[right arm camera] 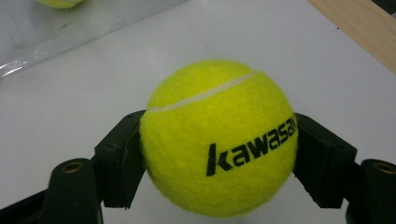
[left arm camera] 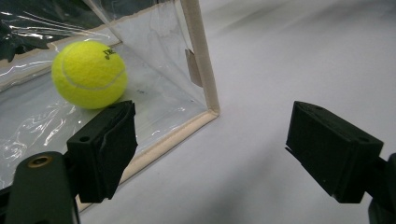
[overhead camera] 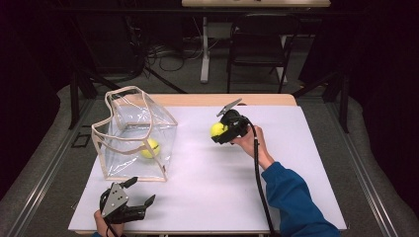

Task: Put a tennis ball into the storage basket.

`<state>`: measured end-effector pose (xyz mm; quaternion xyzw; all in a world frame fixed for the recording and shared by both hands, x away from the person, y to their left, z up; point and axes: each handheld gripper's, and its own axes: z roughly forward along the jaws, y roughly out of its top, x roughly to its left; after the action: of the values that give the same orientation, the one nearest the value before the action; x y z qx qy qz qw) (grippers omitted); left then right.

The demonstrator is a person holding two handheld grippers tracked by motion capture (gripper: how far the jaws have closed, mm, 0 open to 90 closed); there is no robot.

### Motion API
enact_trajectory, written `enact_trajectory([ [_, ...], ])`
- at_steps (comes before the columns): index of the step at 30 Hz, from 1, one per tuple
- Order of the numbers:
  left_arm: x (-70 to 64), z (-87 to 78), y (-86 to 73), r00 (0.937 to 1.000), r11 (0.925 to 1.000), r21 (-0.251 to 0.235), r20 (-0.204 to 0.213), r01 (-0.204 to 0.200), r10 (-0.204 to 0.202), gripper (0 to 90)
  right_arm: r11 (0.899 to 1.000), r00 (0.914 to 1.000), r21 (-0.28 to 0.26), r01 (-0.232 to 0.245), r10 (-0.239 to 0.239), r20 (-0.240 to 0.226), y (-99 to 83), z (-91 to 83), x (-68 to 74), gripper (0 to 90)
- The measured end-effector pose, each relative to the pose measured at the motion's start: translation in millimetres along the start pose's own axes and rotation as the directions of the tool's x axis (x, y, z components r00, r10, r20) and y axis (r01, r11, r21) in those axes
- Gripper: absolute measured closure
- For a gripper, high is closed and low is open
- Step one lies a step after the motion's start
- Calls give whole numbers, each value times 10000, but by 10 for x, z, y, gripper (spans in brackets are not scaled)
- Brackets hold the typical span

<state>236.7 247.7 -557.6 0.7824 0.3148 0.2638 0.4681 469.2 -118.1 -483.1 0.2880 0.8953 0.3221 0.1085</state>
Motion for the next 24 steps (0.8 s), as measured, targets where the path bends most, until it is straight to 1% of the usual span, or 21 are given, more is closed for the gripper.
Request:
enact_trajectory([
  [3,0,0,0,10000,10000,-13,-6,0,0,161,9999,9999,-25,132,-132,95,9,-17,24,256],
  [15,0,2,-1,10000,10000,-7,24,6,-6,161,9992,9997,-318,250,-249,14,39,-93,101,256],
  [19,1,1,0,10000,10000,-7,-5,-5,5,161,9983,9992,-433,399,-397,42,58,-110,128,256],
  [24,-2,0,1,10000,10000,-18,-1,0,0,161,9976,9989,-504,471,-471,16,75,-131,171,256],
])
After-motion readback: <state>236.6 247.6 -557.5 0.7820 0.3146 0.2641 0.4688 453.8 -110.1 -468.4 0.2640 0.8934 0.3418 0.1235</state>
